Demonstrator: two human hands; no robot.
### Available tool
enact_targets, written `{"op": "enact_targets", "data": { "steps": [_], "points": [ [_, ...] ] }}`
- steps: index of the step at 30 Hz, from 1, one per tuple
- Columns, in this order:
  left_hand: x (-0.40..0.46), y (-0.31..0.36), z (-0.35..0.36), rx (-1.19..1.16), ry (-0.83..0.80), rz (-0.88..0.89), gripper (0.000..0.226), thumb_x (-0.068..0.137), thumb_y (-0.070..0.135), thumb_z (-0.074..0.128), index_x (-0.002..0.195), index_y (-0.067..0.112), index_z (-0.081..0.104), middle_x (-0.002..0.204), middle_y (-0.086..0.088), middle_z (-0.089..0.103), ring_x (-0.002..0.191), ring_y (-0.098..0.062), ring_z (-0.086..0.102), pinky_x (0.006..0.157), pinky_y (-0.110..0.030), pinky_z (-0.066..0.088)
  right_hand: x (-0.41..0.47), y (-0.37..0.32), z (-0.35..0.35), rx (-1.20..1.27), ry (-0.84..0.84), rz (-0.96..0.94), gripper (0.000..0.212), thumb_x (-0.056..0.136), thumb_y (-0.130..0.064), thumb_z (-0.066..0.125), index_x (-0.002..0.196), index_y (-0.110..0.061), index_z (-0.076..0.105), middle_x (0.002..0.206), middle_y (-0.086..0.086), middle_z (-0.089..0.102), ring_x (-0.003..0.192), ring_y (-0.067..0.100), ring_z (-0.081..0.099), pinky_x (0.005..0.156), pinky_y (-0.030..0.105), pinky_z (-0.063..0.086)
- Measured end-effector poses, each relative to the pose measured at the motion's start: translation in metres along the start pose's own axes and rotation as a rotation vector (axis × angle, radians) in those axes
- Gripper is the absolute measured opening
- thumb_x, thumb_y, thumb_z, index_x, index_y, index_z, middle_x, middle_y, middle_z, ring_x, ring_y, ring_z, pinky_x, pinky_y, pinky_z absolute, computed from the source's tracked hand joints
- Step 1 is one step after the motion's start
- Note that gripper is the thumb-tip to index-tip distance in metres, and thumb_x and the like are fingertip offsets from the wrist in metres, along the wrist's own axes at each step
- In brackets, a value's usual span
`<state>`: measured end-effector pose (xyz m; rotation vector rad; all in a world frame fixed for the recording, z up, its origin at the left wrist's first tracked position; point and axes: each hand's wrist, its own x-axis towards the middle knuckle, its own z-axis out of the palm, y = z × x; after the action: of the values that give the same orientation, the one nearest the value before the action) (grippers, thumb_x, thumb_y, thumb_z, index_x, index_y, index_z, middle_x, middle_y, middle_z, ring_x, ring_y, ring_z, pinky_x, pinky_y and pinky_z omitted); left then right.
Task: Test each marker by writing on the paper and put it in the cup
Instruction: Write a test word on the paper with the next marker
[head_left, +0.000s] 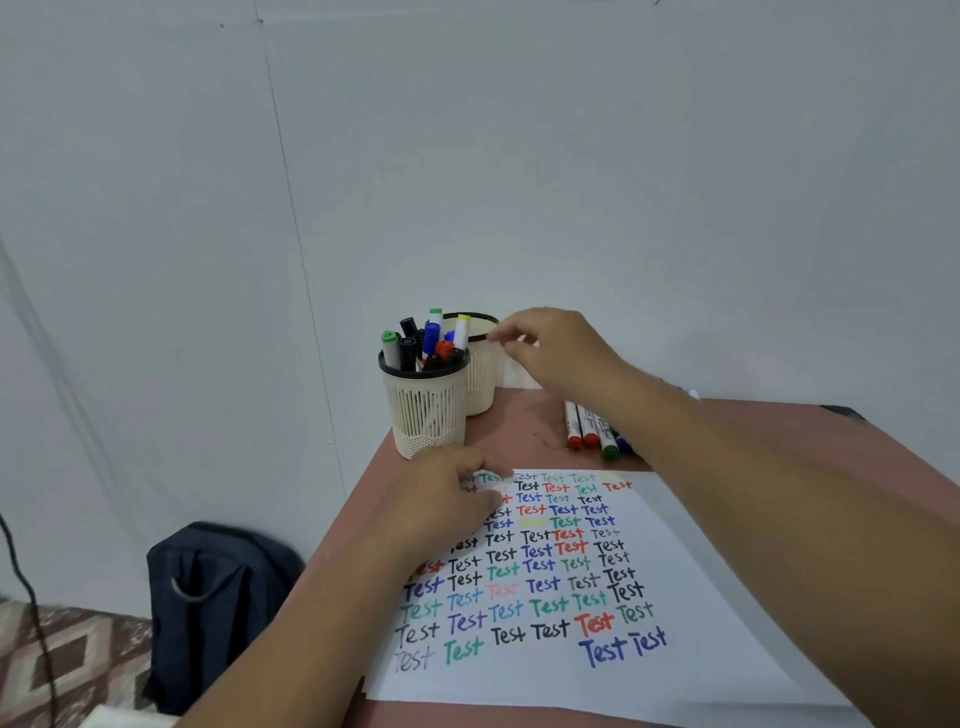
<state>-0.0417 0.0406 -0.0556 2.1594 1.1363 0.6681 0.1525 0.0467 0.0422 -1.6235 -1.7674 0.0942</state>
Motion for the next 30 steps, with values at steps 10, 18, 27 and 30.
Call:
{"op": "enact_targets", "data": {
  "steps": [10,18,27,30],
  "points": [
    [0.003,-0.005,-0.005,0.326,-0.064,0.195,0.035,0.095,0.05,0.061,0.129,0.044,0.064,0.134,0.028,0.051,0.125,0.004,0.038,0.104,-0.023,0.033,-0.025,0.073,-0.011,-0.599,-0.505,0.114,0.043,0.086,-0.058,0.07,0.128,-0.049,0.065,0.136,-0.007,0.056,0.125,0.023,0.052,0.1,0.045,0.049],
    [0.004,-0.005,-0.007,0.352,-0.099,0.211,0.035,0.099,0.048,0.054,0.133,0.048,0.059,0.136,0.023,0.047,0.13,-0.002,0.033,0.108,-0.025,0.03,-0.035,0.081,-0.001,-0.668,-0.49,-0.101,0.023,0.101,-0.041,0.059,0.116,-0.037,0.076,0.11,-0.003,0.065,0.107,0.013,0.052,0.091,0.039,0.05],
    [-0.005,0.004,-0.006,0.381,0.081,0.303,0.036,0.096,0.053,0.055,0.128,0.037,0.058,0.127,0.023,0.051,0.126,-0.002,0.039,0.102,-0.028,0.038,-0.067,0.051,-0.027,0.237,0.084,0.107,0.018,0.103,-0.017,0.06,0.102,-0.024,0.077,0.1,-0.007,0.076,0.097,0.008,0.071,0.092,0.026,0.055],
    [-0.008,0.008,0.0,0.298,0.131,0.309,0.048,0.097,0.053,0.053,0.141,0.039,0.041,0.146,0.02,0.041,0.135,-0.002,0.033,0.11,-0.031,0.037,-0.083,0.035,-0.033,0.498,0.083,0.15,0.022,0.103,-0.008,0.058,0.096,-0.019,0.076,0.102,0.005,0.078,0.099,0.023,0.075,0.093,0.037,0.06]
  ]
}}
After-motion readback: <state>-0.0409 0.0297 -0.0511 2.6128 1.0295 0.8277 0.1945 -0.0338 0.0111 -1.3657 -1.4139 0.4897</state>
